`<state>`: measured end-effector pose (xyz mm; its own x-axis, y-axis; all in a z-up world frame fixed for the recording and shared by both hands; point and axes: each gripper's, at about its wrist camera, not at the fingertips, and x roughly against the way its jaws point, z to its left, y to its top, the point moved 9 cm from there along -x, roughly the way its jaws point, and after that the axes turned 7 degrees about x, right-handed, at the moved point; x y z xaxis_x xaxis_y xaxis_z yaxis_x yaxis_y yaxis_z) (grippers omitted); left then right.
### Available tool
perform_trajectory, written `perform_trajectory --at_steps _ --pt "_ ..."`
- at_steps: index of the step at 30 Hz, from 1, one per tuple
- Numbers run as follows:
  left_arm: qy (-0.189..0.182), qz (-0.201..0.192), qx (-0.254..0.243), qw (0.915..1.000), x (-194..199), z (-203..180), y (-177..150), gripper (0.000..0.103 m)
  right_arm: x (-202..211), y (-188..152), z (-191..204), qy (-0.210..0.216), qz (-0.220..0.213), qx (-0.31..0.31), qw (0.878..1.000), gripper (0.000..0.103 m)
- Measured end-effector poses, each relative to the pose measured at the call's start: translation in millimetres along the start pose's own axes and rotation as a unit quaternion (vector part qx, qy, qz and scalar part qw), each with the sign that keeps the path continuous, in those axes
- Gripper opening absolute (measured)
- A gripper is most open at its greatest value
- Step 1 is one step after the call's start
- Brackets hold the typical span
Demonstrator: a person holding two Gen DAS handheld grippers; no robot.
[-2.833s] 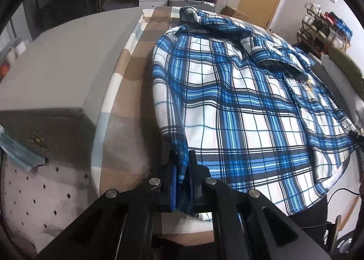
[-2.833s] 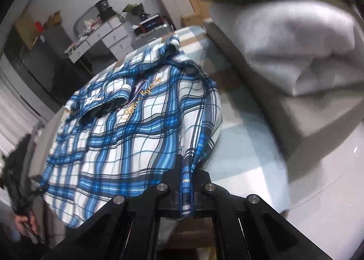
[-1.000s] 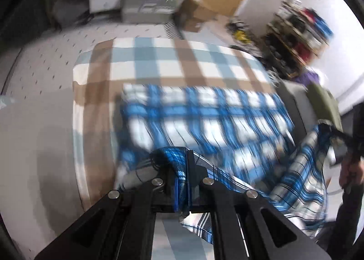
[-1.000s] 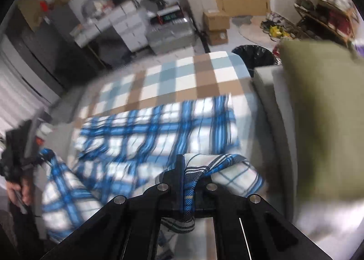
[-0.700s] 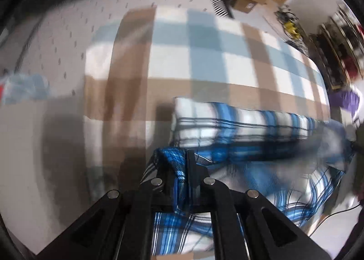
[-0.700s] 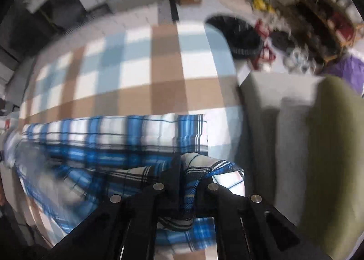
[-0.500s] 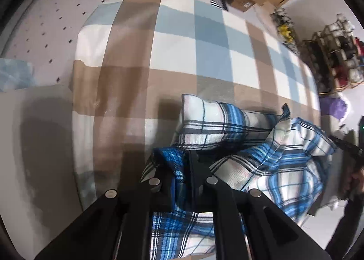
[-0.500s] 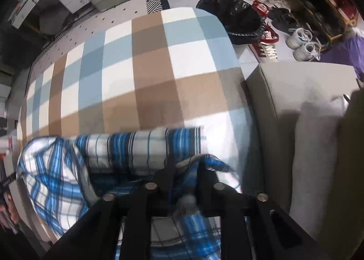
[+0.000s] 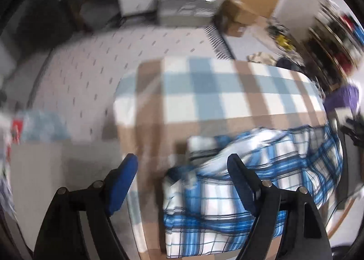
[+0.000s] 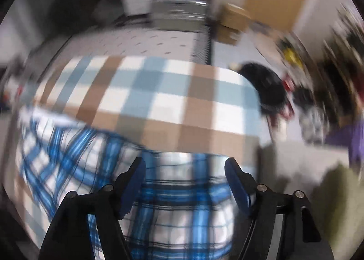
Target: Fold large clothes
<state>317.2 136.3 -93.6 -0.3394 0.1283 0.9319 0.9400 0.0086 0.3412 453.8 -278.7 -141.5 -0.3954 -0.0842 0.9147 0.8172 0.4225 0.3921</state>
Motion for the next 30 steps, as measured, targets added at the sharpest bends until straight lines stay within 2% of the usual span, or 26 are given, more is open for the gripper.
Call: perform_trajectory --at_steps 2,3,5,6,10,11,13,16,18,19,22,24,25,27,30 --pt "-0.004 -0.031 -0.034 0.9989 11.0 -17.7 11.4 0.078 -9.6 6.9 22.6 0.026 -0.002 0.03 0.999 0.078" --pt "-0.025 -0.033 -0.059 0.9974 13.6 -37.2 11.6 0.078 -14.4 8.4 31.1 0.034 0.001 0.042 0.999 0.078" --pt "-0.065 0.005 -0.118 0.9909 4.6 -65.0 3.1 0.078 -31.7 12.4 48.0 0.035 0.017 0.084 0.996 0.078" --pt "-0.069 0.021 -0.147 0.9864 -4.7 -80.0 -2.7 0.078 -42.2 13.1 53.4 0.029 0.028 0.107 0.993 0.078" --pt "-0.003 0.069 -0.281 0.9574 -60.6 -121.5 -31.8 0.078 -78.2 10.4 59.6 0.01 0.066 0.151 0.986 0.078" --pt "0.007 0.084 -0.306 0.9482 -77.6 -126.9 -39.9 0.078 -85.4 10.2 62.1 0.01 0.071 0.161 0.984 0.077" --pt "0.007 0.101 -0.329 0.939 -94.2 -131.4 -43.3 0.078 -91.5 10.6 68.4 0.021 0.067 0.181 0.981 0.076" --pt "-0.001 0.103 -0.328 0.9391 -112.0 -132.0 -32.6 0.078 -101.5 15.5 74.0 0.032 0.057 0.189 0.98 0.073" --pt "-0.011 0.101 -0.343 0.9337 -125.6 -130.1 -26.4 0.078 -107.3 16.3 75.4 0.041 0.06 0.186 0.98 0.056" --pt "-0.008 0.099 -0.344 0.9339 -130.0 -127.8 -24.0 0.078 -110.4 15.1 76.4 0.044 0.064 0.186 0.979 0.05" --pt "-0.028 0.134 -0.322 0.9368 -140.0 -119.7 -27.0 0.074 -111.8 13.0 78.6 0.052 0.072 0.184 0.979 0.028" --pt "-0.05 0.136 -0.323 0.9354 -136.7 -118.9 -29.8 0.06 -106.2 13.3 78.8 0.041 0.071 0.179 0.98 0.012" --pt "-0.061 0.144 -0.322 0.9337 -135.4 -118.2 -33.0 0.048 -103.6 11.7 78.7 0.039 0.073 0.176 0.981 0.01" --pt "-0.055 0.137 -0.322 0.9351 -132.3 -116.7 -33.3 0.041 -97.2 9.6 80.9 0.033 0.068 0.18 0.981 0.005" --pt "-0.034 0.121 -0.321 0.9386 -125.5 -116.0 -33.3 0.019 -82.6 8.2 78.2 0.015 0.049 0.176 0.983 0.002"
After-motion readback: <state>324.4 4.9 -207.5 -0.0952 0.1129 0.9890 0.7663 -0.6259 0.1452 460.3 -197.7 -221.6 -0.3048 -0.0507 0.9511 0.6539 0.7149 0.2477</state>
